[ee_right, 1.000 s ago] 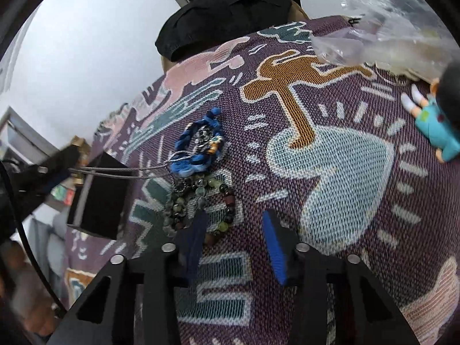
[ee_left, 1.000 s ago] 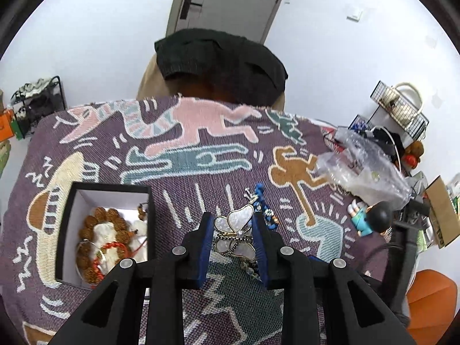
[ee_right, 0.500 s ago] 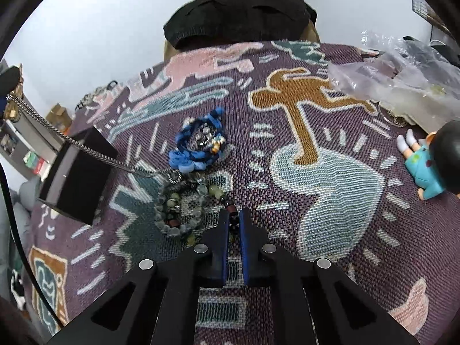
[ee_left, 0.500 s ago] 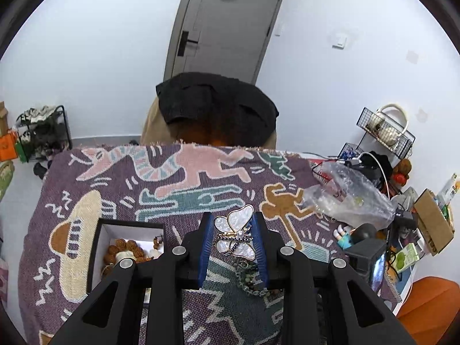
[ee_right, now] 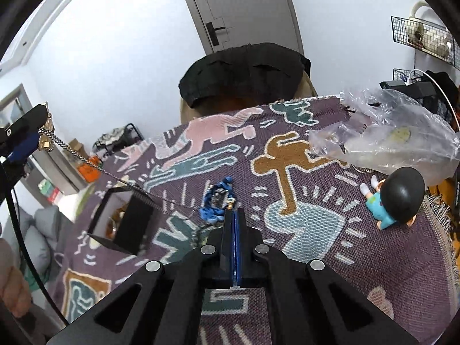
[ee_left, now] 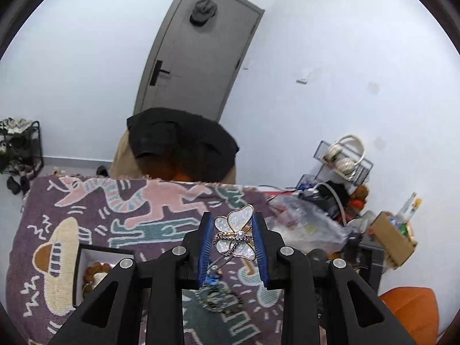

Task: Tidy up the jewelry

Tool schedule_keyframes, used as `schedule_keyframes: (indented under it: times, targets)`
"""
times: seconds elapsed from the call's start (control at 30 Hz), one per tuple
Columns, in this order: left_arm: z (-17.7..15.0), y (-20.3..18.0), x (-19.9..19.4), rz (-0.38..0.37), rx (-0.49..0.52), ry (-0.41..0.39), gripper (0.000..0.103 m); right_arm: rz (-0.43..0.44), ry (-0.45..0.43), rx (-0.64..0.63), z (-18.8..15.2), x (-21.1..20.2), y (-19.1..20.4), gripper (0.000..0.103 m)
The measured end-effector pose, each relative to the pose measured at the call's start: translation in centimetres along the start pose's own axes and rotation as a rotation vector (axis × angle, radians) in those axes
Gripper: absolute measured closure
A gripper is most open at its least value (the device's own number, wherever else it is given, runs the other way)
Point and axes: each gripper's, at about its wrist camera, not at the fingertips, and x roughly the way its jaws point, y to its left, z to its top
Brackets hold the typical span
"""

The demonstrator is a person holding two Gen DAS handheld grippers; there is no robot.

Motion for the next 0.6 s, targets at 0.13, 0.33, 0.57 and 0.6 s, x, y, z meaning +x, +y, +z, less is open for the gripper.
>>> schedule_keyframes:
  times: [0.13, 0.33, 0.57, 0.6]
  targets:
    - [0.3, -0.6, -0.7, -0.018, 0.000, 0.003, 0.074, 0.060, 0.026, 0.031, 0.0, 0.0, 0.2, 0.102]
    - [0.9, -1.0, -1.6, -0.040, -0.024, 0.011, 0.074, 0.104, 0.006, -0.018, -0.4, -0.2, 2.2, 0.051]
    - [2.1, -2.0, -3.1, -0.054, -0.009, -0.003, 0.074, 0.134, 0.050, -0.106, -1.2, 1.8, 5.3, 0.050]
    - [2.2, -2.1, -3.2, -0.058, -0.009, -0.005, 0.074, 0.137, 0.058, -0.114, -1.3, 2.1, 5.6, 0.049]
